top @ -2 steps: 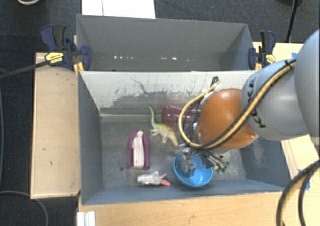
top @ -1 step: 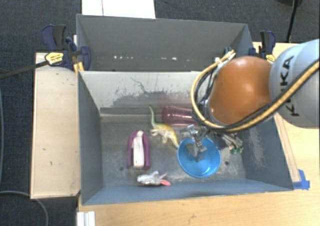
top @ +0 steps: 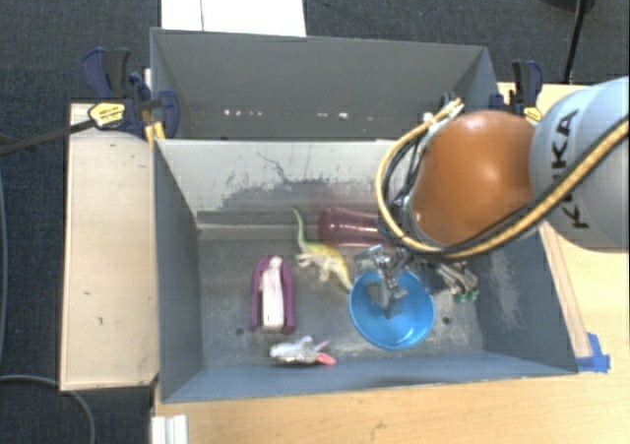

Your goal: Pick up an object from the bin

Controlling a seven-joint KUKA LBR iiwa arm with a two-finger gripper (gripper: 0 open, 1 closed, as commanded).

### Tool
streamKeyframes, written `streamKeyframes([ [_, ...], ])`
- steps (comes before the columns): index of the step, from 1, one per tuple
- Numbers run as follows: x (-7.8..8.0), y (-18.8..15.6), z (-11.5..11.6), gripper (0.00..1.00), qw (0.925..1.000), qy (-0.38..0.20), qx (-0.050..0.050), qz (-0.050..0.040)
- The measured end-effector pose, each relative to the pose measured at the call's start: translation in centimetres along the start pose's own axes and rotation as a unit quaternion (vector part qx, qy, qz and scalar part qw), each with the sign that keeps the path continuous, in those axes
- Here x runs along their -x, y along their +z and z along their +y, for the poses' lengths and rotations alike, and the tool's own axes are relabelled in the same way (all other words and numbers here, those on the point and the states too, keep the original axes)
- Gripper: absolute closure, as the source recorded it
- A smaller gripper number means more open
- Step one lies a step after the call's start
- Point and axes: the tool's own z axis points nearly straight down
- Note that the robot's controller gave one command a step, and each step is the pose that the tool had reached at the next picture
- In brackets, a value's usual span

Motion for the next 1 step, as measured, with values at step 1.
streamKeyframes([
  [1,0.45,-4.21,0.03,1.0,1.0,0.003,0.001,0.0031],
])
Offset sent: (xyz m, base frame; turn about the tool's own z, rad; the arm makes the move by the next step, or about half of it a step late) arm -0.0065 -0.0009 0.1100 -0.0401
